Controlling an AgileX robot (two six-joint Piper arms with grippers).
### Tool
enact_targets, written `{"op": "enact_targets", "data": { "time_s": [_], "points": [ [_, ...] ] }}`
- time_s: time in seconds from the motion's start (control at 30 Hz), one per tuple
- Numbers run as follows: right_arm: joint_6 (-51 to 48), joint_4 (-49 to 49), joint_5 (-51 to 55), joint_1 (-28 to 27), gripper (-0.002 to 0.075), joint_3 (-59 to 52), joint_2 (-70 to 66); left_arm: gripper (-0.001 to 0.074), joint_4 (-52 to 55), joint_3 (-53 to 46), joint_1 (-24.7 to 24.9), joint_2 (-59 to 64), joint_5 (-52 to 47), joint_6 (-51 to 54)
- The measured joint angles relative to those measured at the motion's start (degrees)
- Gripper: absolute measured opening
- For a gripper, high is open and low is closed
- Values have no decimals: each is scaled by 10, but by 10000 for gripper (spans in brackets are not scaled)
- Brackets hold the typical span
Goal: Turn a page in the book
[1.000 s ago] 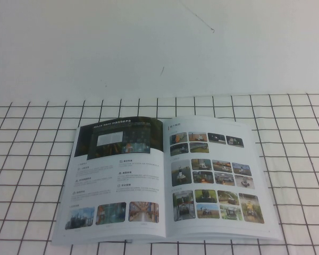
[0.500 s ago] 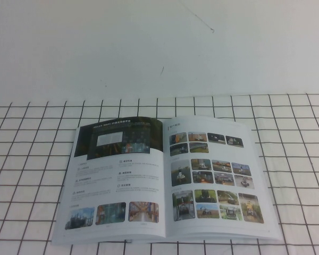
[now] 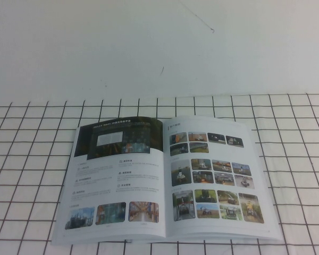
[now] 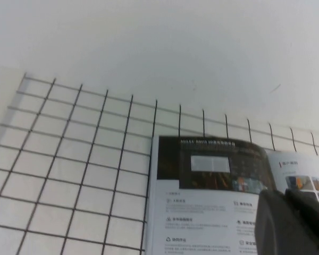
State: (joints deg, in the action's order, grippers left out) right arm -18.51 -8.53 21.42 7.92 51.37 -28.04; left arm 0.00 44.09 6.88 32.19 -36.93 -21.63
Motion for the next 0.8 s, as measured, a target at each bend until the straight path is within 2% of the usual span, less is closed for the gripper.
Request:
{"op": "enact_targets", "data": {
  "time_s": [0.23,0.33,0.6,0.7,0.8],
  "points": [
    [-14,1,56,0,-2,-43,-11,-2,-106,0,0,69,6,37],
    [-5,1,95,0,-2,-67,-37,-2,-187,0,0,113,16,110],
    [22,-20,155,0,-2,-77,-168,-2,-451,29,0,248,-1,403],
    [23,-59,155,0,-2,-77,-211,-2,-514,62,0,308,-23,470],
    [23,-100,152,0,-2,-77,-250,-2,-529,95,19,375,-31,498]
  ]
}}
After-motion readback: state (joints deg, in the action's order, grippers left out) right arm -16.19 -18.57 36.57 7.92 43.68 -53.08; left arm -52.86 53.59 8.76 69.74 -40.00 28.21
